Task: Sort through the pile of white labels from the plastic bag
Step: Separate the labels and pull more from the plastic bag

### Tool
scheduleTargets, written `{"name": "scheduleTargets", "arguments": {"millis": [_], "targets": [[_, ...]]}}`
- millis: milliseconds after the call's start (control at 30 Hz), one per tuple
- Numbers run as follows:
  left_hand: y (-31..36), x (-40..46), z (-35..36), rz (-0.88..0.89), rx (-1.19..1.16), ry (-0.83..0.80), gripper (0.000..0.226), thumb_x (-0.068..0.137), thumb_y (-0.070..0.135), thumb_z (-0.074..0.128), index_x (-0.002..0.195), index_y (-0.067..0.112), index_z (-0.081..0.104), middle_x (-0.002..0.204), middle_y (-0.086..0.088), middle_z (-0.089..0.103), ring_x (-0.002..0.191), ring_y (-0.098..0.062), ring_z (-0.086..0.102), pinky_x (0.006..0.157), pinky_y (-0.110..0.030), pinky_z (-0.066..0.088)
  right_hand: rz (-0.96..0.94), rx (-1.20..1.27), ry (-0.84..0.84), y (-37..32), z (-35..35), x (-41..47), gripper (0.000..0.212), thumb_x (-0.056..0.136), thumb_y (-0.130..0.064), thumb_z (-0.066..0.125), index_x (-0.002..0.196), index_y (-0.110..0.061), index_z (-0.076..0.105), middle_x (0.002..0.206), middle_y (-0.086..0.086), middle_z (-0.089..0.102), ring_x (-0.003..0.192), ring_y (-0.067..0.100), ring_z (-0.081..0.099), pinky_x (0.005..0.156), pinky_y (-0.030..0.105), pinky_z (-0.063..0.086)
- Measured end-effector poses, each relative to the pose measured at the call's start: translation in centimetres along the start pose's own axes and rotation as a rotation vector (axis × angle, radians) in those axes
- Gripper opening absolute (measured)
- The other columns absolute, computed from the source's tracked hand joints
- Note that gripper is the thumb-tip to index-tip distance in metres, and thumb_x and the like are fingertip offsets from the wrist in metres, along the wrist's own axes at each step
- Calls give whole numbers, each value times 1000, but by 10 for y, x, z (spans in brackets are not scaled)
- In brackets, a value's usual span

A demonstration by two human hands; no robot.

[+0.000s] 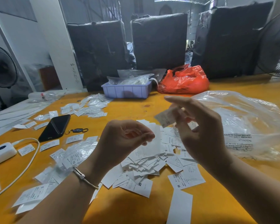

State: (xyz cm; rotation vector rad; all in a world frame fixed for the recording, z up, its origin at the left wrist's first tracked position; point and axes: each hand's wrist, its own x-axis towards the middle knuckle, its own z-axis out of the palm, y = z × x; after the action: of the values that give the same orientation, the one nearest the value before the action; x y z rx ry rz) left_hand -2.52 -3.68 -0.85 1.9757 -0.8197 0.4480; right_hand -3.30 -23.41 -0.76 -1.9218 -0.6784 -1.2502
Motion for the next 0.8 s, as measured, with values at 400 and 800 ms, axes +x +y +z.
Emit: {"name": "scheduleTargets", "arguments": {"millis": [400, 800], "targets": [[2, 2, 0, 2, -14, 69, 17, 72, 28, 76, 86, 18, 74, 75, 2, 75, 66, -10, 71, 64, -19, 57, 321, 313, -461, 3, 0, 7, 24, 84, -31, 70, 93, -9, 76, 88, -5, 66, 81, 10, 63, 70, 25, 52], [0, 1, 2, 19, 36, 35, 20, 70, 34, 76, 84, 19, 75, 76, 9, 74, 68, -6, 70, 64, -13, 54, 198, 323, -36, -6, -9, 12, 33, 80, 10, 68, 106, -10, 68, 99, 4, 69, 94, 15, 67, 77, 31, 58]]}}
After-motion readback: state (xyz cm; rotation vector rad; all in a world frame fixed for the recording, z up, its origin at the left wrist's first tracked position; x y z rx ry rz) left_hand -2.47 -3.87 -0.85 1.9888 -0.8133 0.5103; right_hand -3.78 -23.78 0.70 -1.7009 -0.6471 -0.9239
